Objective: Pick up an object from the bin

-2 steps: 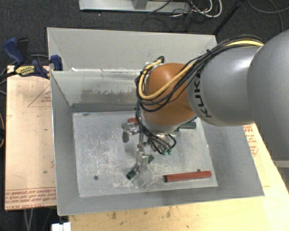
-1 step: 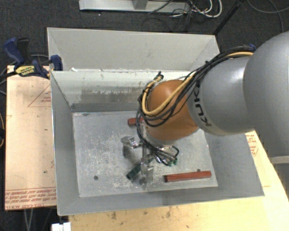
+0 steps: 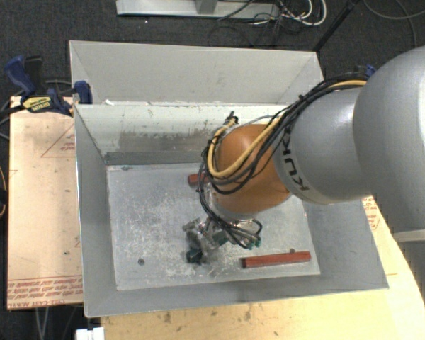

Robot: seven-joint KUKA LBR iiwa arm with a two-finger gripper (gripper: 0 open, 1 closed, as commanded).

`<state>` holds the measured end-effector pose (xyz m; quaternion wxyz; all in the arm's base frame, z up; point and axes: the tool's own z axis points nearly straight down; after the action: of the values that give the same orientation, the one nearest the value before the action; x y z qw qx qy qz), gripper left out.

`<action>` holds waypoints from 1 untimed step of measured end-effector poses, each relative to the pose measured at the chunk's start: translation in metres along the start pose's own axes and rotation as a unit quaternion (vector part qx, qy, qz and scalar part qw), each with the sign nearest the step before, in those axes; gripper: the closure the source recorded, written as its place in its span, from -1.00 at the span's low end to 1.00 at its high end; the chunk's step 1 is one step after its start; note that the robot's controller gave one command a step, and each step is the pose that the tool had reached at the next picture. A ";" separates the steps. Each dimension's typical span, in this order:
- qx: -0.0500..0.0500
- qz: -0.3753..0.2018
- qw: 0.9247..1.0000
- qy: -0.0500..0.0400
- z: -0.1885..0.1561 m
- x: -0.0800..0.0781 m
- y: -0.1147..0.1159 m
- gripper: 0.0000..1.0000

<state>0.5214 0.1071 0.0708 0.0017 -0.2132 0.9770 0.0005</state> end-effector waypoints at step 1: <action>0.000 0.000 1.000 0.000 0.000 0.000 0.000 1.00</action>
Offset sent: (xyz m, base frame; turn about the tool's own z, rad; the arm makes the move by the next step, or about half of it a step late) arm 0.0000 -0.0001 0.0498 0.0000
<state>0.5214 0.1070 0.0707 0.0017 -0.2130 0.9770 0.0006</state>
